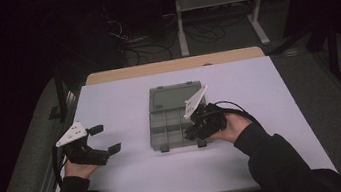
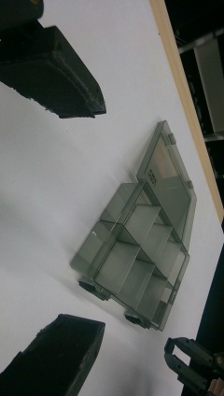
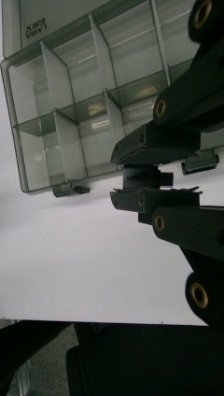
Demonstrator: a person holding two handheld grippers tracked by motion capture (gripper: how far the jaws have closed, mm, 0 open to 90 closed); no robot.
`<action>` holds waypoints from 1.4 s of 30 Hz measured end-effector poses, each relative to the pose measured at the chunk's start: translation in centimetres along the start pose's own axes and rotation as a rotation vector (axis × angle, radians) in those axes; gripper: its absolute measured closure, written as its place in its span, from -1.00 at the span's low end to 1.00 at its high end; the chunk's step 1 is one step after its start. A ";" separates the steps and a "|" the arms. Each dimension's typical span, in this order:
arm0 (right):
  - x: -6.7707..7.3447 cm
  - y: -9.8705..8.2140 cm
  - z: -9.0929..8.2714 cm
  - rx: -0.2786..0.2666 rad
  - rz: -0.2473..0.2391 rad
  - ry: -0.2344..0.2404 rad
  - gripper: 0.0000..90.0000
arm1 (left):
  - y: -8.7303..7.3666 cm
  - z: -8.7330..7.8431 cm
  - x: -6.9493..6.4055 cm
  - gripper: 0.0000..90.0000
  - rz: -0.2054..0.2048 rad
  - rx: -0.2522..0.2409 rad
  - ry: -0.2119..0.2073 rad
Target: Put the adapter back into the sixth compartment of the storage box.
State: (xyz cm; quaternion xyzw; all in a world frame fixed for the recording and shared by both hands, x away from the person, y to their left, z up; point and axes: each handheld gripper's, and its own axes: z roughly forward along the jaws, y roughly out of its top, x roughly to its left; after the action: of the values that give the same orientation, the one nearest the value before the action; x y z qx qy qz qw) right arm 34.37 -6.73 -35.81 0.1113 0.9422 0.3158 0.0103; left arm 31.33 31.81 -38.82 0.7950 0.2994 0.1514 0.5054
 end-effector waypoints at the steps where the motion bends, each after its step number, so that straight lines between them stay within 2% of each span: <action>1: -0.1 0.1 0.0 -0.002 -0.001 -0.001 0.67 | 0.0 0.0 0.0 -1.00 0.001 0.001 0.000; 9: -1.0 0.8 0.0 -0.012 0.004 -0.007 0.67 | 0.0 0.0 0.0 -1.00 0.001 0.000 -0.001; 23: -1.6 1.9 0.7 -0.004 -0.002 -0.010 0.67 | 0.0 0.0 0.0 -1.00 0.002 -0.003 -0.001; 39: -2.8 1.8 1.6 -0.020 0.020 -0.024 0.67 | 0.0 0.0 0.0 -1.00 0.001 -0.002 -0.002; 42: -3.1 2.0 2.5 -0.018 0.018 -0.015 0.67 | 0.0 0.0 0.0 -1.00 0.002 -0.003 -0.002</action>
State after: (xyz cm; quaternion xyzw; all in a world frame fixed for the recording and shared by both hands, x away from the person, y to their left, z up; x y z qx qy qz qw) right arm 37.98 -4.38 -36.81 0.1221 0.9382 0.3236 0.0157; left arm 31.34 31.82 -38.79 0.7947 0.2979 0.1513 0.5068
